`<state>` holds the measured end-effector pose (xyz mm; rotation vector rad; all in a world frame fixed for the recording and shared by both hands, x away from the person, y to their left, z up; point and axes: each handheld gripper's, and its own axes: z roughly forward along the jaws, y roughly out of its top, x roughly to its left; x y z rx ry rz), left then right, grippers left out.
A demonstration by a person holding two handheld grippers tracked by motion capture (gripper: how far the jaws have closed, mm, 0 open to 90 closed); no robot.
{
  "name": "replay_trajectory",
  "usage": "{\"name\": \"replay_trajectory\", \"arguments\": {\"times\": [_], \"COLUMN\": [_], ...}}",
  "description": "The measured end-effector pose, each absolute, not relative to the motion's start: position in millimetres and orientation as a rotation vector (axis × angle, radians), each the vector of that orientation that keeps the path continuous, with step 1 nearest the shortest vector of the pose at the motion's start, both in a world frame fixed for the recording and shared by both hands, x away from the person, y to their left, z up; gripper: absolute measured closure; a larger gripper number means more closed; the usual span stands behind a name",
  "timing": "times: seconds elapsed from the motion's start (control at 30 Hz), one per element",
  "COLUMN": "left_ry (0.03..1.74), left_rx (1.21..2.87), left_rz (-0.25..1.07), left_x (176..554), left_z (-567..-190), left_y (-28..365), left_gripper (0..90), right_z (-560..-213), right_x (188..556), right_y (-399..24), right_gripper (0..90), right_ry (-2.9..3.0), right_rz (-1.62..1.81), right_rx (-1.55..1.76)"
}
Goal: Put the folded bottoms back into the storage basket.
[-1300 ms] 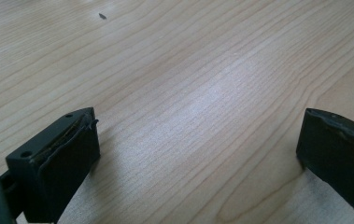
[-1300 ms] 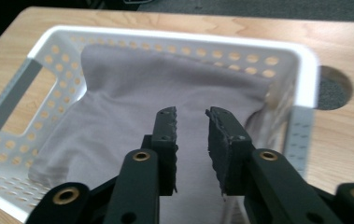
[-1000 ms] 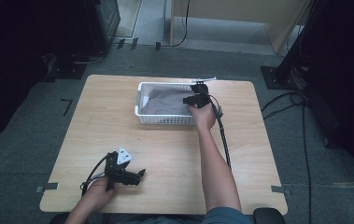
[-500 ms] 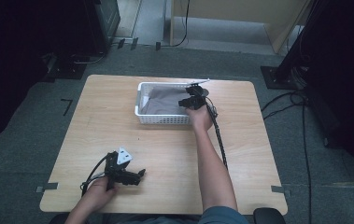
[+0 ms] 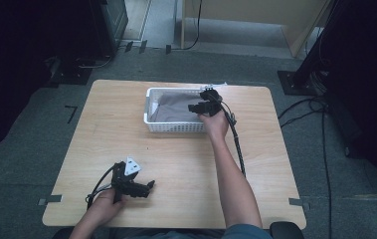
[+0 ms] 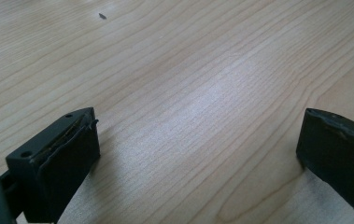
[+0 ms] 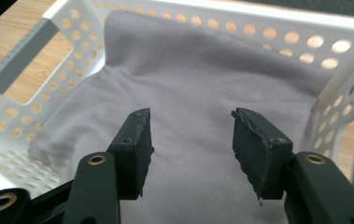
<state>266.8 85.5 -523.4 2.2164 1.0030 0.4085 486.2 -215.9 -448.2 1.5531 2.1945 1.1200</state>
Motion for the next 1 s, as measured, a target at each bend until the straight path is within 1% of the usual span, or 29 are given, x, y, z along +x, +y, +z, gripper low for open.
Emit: {"name": "replay_trajectory", "arguments": {"times": [0.13,0.27,1.0], "left_ry": [1.002,1.005,1.006], "left_rx": [2.216,2.213,2.21], "left_rz": [0.408,0.407,0.408], "left_x": [266.8,266.7,266.7], "left_z": [-523.4,-523.5,-523.7], "left_y": [85.5,85.3,85.2], "left_gripper": [0.0,0.0,0.0], "right_z": [-438.7,-433.2,-423.0], "right_x": [480.6,473.2,418.3], "right_y": [-219.2,-223.5,-257.2], "right_gripper": [44.1,43.5,42.3], "right_ry": [2.209,2.247,2.294], "right_rz": [1.131,1.113,1.139], "right_rx": [1.523,1.479,1.343]}}
